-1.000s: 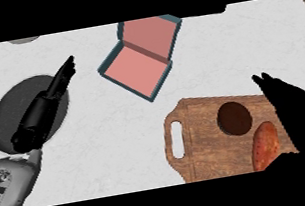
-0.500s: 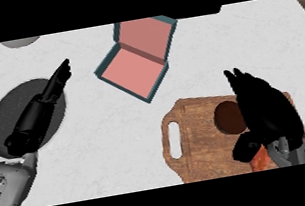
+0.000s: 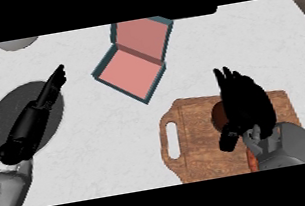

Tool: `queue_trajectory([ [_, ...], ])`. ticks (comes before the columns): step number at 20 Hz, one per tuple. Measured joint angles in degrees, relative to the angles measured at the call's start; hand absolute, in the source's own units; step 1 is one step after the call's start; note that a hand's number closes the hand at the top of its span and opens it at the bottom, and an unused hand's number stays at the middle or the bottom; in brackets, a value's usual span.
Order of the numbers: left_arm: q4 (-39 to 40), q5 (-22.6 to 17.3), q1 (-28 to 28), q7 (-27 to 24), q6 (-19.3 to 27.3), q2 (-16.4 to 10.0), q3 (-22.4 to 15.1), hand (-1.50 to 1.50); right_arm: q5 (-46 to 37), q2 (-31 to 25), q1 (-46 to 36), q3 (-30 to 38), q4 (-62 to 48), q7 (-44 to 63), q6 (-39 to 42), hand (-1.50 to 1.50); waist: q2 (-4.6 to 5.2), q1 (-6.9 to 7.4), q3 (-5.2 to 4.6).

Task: Pick the cupcake from the cutting board and place it in the cardboard box

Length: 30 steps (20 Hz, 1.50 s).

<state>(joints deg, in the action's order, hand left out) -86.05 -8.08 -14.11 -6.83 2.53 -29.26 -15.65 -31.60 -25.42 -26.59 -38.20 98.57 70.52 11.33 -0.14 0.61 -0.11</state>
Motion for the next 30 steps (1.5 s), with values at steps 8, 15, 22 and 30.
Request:
queue_trajectory([
  [8, -0.5, 0.1, -1.0, 2.1, -1.1, 0.3, 1.9, 0.0, -4.0, 3.7, 2.1, 0.5, -4.1, -1.9, 0.5, -1.5, 0.03, -0.54, 0.06],
  [15, 0.2, 1.6, -0.1, 0.8, -2.0, 1.5, 3.0, 0.0, -6.4, 6.0, 4.4, 3.0, -6.0, -3.9, 1.2, -1.5, 0.07, -0.7, 0.07],
  [22, -1.1, 2.8, 1.3, 1.2, -2.3, 2.7, 3.2, 0.0, -10.1, 7.8, 5.6, 5.0, -9.6, -5.4, 2.2, -1.5, 0.07, -0.55, 0.08],
  [30, -1.1, 4.3, -0.1, 3.2, -4.2, 4.3, 5.4, 0.0, -14.3, 10.5, 8.5, 7.8, -12.7, -9.8, 2.7, 1.5, 0.1, -0.63, 0.1],
])
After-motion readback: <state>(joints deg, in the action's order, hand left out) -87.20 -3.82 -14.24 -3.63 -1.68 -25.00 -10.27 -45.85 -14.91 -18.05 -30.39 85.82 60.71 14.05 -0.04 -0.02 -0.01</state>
